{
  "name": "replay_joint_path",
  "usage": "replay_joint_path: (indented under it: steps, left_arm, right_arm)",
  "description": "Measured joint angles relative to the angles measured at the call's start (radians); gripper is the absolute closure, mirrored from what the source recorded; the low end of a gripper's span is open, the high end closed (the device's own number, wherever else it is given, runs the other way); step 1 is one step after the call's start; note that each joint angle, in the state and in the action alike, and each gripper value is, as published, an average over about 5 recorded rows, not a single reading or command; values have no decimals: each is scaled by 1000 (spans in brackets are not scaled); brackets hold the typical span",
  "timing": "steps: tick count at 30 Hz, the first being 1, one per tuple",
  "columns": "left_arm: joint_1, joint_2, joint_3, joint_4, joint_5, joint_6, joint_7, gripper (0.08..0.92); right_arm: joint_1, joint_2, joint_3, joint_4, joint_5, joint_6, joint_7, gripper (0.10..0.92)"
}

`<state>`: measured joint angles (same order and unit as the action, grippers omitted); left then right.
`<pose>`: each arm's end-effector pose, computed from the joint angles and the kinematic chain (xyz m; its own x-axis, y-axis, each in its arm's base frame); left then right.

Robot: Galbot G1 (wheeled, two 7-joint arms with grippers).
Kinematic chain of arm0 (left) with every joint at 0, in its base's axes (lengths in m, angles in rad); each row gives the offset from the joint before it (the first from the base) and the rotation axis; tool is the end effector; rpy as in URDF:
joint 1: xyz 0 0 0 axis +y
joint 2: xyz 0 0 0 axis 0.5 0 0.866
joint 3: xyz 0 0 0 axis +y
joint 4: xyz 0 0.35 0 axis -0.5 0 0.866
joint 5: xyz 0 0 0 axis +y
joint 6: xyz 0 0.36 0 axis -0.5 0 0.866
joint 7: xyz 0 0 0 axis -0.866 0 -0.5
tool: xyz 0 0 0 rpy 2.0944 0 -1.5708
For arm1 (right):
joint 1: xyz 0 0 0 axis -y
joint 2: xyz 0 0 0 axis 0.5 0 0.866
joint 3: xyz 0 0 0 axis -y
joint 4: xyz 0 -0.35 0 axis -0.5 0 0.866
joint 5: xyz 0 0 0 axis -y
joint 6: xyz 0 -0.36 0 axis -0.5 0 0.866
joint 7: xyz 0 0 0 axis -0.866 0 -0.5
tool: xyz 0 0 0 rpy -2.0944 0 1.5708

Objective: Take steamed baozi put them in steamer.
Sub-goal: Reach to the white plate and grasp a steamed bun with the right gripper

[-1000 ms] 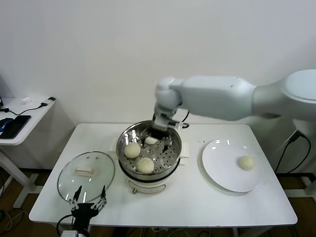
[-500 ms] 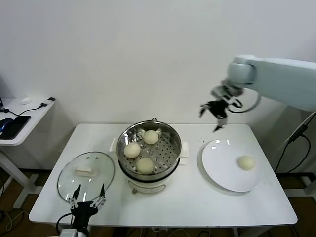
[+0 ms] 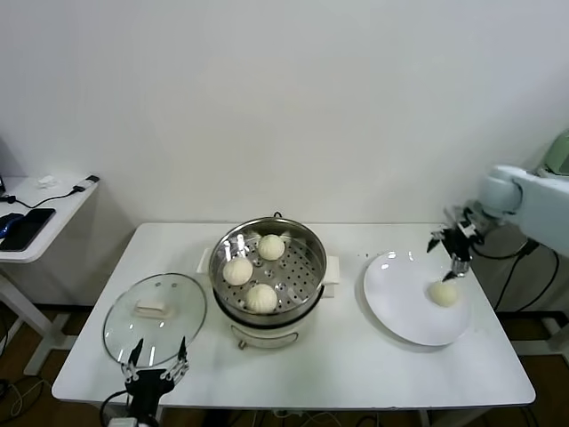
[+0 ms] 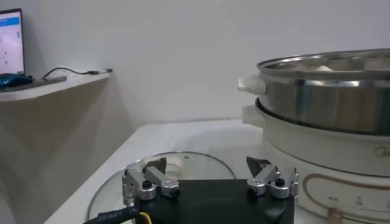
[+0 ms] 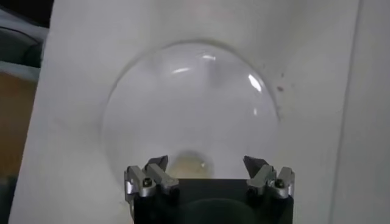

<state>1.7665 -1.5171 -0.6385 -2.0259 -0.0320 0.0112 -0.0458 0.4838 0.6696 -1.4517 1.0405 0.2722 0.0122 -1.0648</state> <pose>0.1168 0.0473 -0.3542 -0.9574 -0.1255 0.2602 -0.1034 0.9899 0.0969 0.5488 -0.2400 -0.1442 -0.1135 -0.0734 0.9908 -0.9894 -0.0826 -0.1195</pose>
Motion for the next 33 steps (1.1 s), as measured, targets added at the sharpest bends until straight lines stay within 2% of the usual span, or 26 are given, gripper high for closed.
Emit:
replay_joint_path:
  steps: [10,23,27,33]
  left_arm:
    - [5,-5,-3,5,3,-2,0,177]
    - [6,-5,-2,10,9,-6,0,177]
    - [6,-6,-2,13,9,-8,-1,177]
    - [6,-5,-6,12,9,-8,-1,177]
  right_arm:
    - [-196,27,175,-126,-106,-17,22,203]
    - [-301,93,277,-234,-180,-27,39,206]
    - [-317,109,295,-254,-190,-27,43,251]
    - [-322,113,302,-262,-199,-31,39,378]
